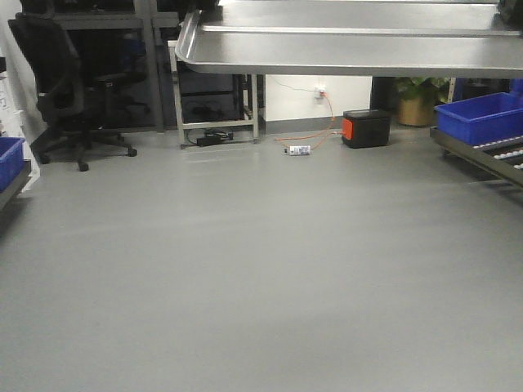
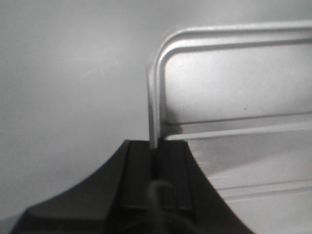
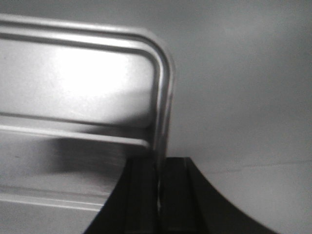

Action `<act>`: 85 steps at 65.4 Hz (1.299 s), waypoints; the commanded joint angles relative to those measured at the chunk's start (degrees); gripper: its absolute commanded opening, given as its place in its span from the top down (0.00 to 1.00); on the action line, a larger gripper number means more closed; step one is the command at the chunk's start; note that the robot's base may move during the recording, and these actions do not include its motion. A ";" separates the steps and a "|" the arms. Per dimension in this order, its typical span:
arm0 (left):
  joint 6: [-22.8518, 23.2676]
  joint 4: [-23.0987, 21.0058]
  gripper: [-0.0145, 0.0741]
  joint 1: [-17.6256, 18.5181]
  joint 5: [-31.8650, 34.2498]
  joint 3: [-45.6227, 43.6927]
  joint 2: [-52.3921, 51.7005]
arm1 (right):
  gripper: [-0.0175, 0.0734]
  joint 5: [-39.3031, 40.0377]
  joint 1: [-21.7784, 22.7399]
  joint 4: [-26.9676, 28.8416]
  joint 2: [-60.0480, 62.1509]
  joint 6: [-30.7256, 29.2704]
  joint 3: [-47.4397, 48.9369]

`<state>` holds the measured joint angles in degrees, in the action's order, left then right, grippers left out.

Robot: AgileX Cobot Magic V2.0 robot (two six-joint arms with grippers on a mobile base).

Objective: Grab silver tray and place in blue box
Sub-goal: 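Drive the base away from the shelf carrying the tray in both grippers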

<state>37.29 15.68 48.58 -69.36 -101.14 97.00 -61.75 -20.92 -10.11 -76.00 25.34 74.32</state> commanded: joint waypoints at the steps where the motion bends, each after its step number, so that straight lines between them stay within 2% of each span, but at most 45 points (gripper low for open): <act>1: -1.17 2.91 0.95 0.11 -0.20 -1.76 -2.49 | 0.74 2.59 0.13 -3.70 2.00 -0.70 2.20; 79: -1.17 2.90 0.95 0.00 -0.08 -1.76 -2.10 | 0.74 2.62 0.13 -3.70 1.93 -0.70 2.20; 85: -1.17 1.58 0.95 0.00 -0.08 -1.76 -1.95 | 0.74 2.70 0.13 -3.70 1.93 -0.70 2.20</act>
<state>37.29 15.57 48.58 -69.36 -101.23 97.37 -61.75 -20.92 -10.11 -76.00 25.34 74.32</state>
